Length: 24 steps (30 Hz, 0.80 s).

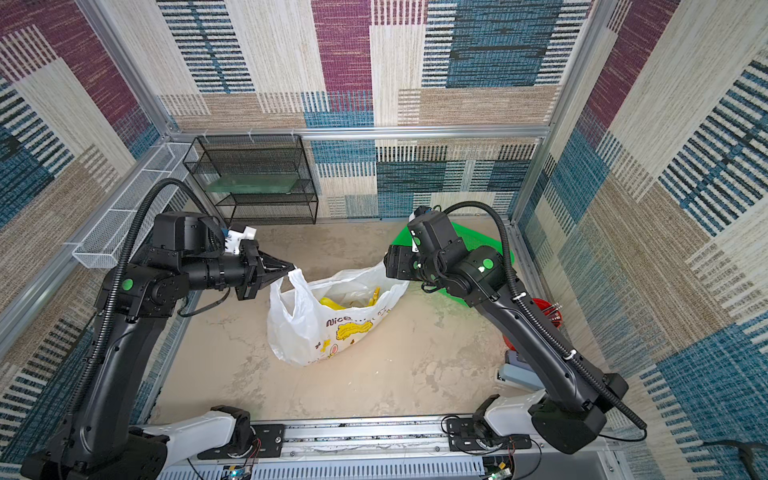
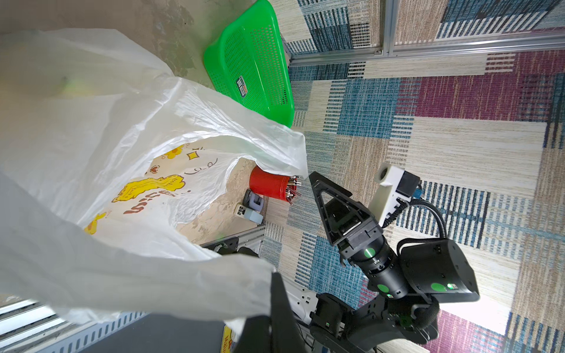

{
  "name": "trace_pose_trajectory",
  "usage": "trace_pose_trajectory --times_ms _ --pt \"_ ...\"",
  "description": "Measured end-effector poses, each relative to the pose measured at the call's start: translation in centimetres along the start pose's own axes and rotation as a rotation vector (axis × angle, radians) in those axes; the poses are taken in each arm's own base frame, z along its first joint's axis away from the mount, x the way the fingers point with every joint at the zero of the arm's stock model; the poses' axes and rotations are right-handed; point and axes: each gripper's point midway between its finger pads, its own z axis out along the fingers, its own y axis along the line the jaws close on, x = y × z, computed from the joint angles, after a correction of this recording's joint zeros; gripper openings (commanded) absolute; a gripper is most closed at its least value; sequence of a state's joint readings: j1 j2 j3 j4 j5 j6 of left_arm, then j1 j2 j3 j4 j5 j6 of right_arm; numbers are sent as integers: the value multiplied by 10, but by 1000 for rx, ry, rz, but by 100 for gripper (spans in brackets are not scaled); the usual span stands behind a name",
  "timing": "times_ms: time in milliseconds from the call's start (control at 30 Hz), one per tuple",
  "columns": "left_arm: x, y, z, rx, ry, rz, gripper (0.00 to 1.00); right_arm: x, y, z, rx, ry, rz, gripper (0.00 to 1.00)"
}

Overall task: Place the banana into a plastic bag & tie a knot
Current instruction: Adjust the plastic bag at the center of the board.

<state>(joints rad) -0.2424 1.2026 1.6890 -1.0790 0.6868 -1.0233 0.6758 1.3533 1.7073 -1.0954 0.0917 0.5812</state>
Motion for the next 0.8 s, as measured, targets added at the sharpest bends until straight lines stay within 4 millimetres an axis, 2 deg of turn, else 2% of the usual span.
trace_pose_trajectory --times_ms 167,267,367,500,633,800 --pt "0 1 1 -1 2 -2 0 -14 -12 20 33 41 109 82" --pt "0 1 1 -1 2 -1 0 -12 -12 31 44 95 142 81" --pt "0 1 1 -1 1 -1 0 -6 -6 30 31 133 147 82" --pt "0 1 1 -1 2 -5 0 1 -8 28 48 163 150 81" --pt "-1 2 2 -2 2 -6 0 10 1 27 45 199 128 79" --pt "-1 3 3 -2 2 -7 0 23 -1 25 73 228 113 68"
